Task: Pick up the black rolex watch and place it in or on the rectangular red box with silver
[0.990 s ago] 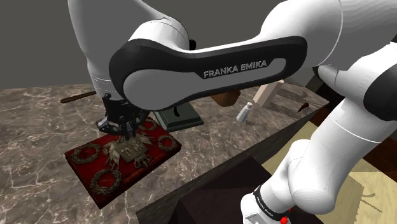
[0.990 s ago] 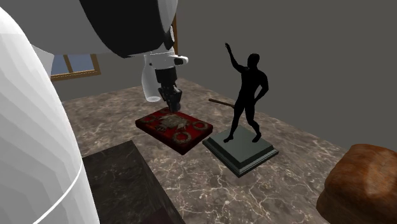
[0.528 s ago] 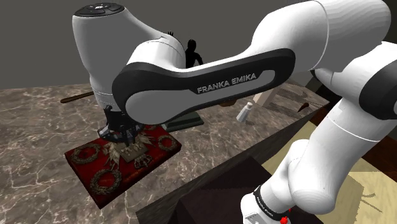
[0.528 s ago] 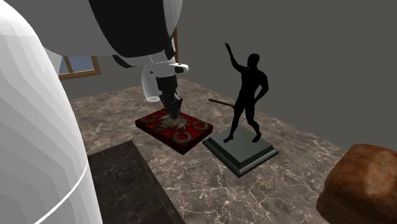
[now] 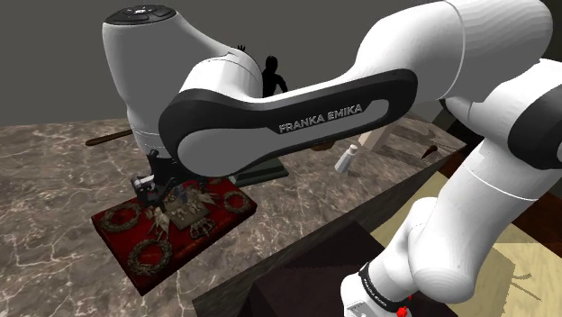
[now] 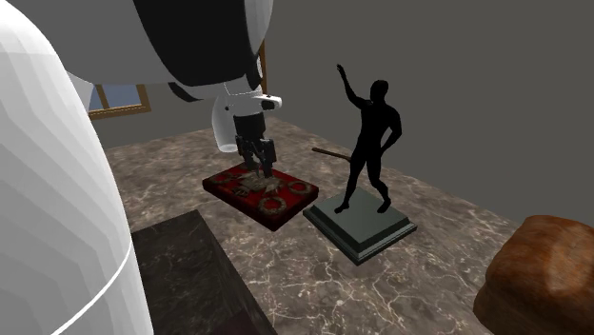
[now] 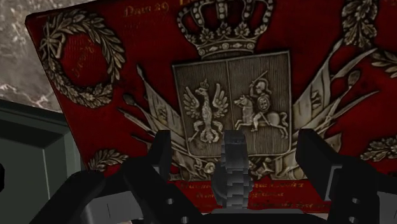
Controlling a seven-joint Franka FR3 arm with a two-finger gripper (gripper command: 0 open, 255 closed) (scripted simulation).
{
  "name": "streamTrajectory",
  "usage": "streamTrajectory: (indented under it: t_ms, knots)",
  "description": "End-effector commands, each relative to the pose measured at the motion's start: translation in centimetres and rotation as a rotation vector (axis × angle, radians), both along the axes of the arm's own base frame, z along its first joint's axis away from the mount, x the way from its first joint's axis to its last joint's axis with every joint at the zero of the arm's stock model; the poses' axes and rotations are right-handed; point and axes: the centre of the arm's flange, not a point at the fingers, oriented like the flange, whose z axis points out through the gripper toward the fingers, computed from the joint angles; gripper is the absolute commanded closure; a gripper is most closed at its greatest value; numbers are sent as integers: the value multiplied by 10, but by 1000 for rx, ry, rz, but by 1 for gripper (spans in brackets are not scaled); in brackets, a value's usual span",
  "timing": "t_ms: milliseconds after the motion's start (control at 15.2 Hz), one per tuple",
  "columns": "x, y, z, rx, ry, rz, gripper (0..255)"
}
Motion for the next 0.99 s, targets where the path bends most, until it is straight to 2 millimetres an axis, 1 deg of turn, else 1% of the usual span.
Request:
streamTrajectory:
  t_ms: [0,132,330,396,924]
  knots:
    - [0,0,0,0,0,0,0]
    - [0,0,0,0,0,0,0]
    - [-1,6,39,0,0,0,0]
    - [-1,8,49,0,0,0,0]
    - [-1,8,49,0,0,0,0]
